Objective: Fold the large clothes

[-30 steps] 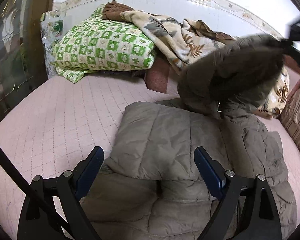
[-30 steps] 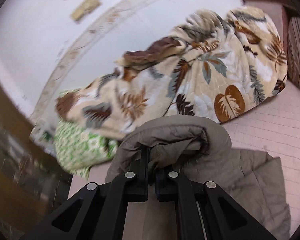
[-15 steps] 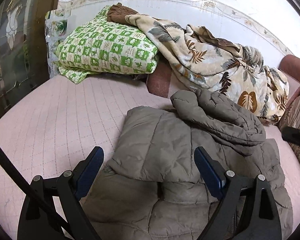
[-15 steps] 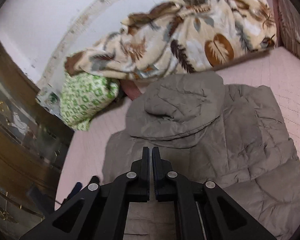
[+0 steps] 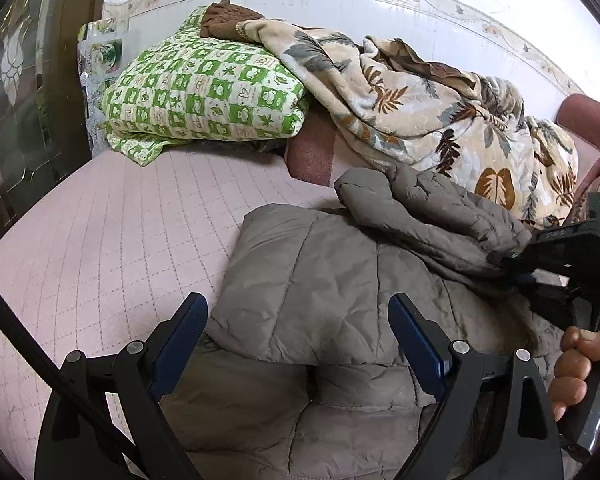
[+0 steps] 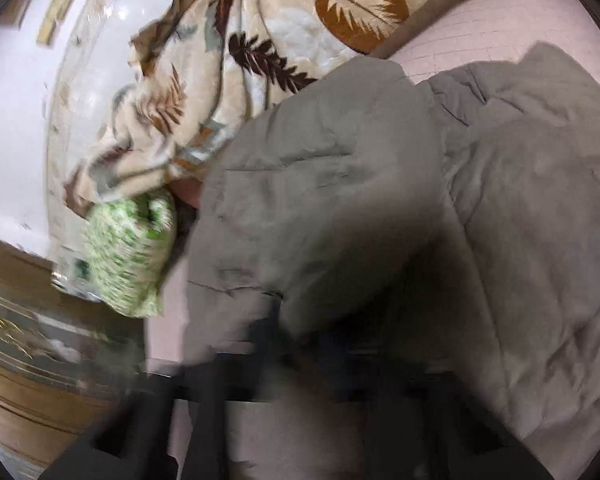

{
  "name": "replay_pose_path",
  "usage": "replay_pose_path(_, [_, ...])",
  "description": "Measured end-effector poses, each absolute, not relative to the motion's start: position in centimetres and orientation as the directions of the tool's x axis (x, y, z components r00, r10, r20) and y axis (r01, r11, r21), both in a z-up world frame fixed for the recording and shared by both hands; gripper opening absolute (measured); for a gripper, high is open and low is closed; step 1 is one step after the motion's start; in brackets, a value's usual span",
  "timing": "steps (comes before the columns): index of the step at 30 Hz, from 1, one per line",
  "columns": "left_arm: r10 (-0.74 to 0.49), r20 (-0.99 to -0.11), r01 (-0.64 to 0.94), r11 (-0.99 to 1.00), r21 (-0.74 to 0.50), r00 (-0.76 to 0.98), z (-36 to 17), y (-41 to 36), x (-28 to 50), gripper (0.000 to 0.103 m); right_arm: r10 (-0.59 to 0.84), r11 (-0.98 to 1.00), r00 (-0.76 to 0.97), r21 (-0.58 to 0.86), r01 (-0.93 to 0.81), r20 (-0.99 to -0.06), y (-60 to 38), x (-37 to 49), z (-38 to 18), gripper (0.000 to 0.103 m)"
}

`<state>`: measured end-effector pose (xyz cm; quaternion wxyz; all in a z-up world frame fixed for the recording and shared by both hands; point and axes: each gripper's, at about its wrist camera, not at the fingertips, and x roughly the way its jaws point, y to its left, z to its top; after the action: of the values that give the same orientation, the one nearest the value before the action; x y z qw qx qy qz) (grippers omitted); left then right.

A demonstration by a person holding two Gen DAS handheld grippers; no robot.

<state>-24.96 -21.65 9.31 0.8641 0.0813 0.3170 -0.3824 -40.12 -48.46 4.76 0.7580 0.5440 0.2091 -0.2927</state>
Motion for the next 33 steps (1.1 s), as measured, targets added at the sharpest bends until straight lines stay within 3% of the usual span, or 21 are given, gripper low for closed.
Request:
replay_pose_path(8, [-0.621,-0.6,0.712,0.692,-0.117,0.505,9.6,-21.4,-25.1,0.091,-0.257,0.378,0.814,0.721,0.581,-0.521,-41.8,-44.0,9.9,0.009])
replay_pose_path(11, [-0.616,-0.605,0.718,0.688,-0.103,0.504,9.3,-21.7,-25.5,0.091,-0.255,0.4,0.785,0.677,0.617,-0.565,-39.7,-44.6,8.9,0.009])
replay_pose_path(15, [-0.614,-0.605,0.727,0.682,-0.084,0.506,9.2,-21.9,-25.9,0.091,-0.182,0.336,0.707,0.633,0.698,-0.683,-41.7,-43.4,2.5,0.009])
replay_pose_path(17, [-0.617,-0.599,0.73,0.679,-0.078,0.511,9.4,-21.8,-26.0,0.091,-0.179,0.339,0.706,0.631,0.698,-0.685,-42.3,-43.1,1.2,0.009])
replay_pose_path(20, [-0.617,-0.6,0.727,0.682,-0.085,0.509,9.3,-21.9,-25.6,0.091,-0.17,0.382,0.708,0.617,0.688,-0.685,-42.3,-42.9,2.2,0.015])
replay_pose_path(24, [-0.614,-0.616,0.722,0.684,-0.105,0.493,9.1,-21.8,-25.2,0.091,-0.169,0.44,0.701,0.583,0.683,-0.693,-41.3,-43.5,4.8,0.033])
replay_pose_path(28, [-0.616,-0.612,0.715,0.689,-0.115,0.495,9.2,-21.6,-25.1,0.091,-0.228,0.505,0.699,0.532,0.68,-0.678,-39.4,-44.2,7.8,0.035])
replay_pose_path(33, [-0.605,-0.62,0.71,0.696,-0.107,0.5,9.0,-21.8,-25.0,0.091,-0.376,0.657,0.687,0.345,0.671,-0.622,-38.9,-40.1,11.8,0.038])
